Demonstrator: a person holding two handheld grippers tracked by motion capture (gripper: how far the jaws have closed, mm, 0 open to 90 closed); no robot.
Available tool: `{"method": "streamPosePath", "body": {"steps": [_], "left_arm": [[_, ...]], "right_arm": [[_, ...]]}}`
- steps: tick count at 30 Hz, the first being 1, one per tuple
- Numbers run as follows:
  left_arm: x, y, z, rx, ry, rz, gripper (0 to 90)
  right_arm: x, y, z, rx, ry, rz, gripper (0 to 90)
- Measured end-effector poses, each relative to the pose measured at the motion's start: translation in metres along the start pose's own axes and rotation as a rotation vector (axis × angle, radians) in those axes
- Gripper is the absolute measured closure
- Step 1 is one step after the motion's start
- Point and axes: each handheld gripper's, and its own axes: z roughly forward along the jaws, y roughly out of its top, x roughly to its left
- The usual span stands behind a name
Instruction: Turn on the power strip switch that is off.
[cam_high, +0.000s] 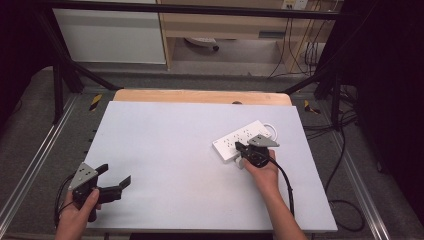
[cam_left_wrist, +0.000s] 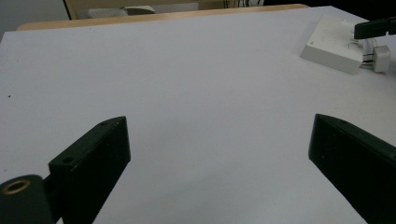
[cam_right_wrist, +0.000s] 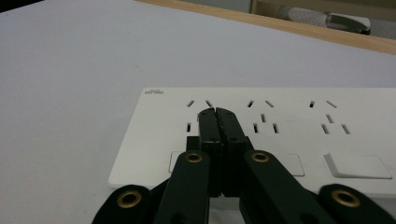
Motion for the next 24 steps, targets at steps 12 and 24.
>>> {"method": "streamPosePath", "body": {"steps": [12,24], "left_arm": [[0.0002,0.0000,-0.0001,-0.001,0.000,0.000,5.5],[0.0000,0.0001,-0.0002,-0.002,-0.001,0.001,5.6]], "right_arm": [[-0.0004,-0.0011,0.0014,0.014,-0.005,-0.006,90.0],[0.0002,-0.0023,0.0028,0.022,-0.008,-0.015,90.0]]}}
